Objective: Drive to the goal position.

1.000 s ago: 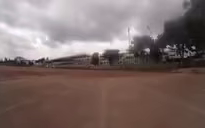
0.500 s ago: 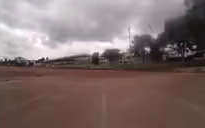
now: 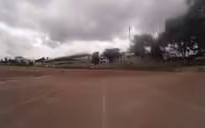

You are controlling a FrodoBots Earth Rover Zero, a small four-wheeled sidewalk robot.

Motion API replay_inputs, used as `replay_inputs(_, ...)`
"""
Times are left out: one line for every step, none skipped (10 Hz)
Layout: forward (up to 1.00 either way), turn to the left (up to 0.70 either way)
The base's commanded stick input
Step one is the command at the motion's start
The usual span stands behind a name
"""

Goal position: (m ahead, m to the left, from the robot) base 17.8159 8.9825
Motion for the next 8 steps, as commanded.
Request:
replay_inputs(0.7,0.0)
replay_inputs(0.7,0.0)
replay_inputs(0.7,0.0)
replay_inputs(0.7,0.0)
replay_inputs(0.7,0.0)
replay_inputs(0.7,0.0)
replay_inputs(0.7,0.0)
replay_inputs(0.7,0.0)
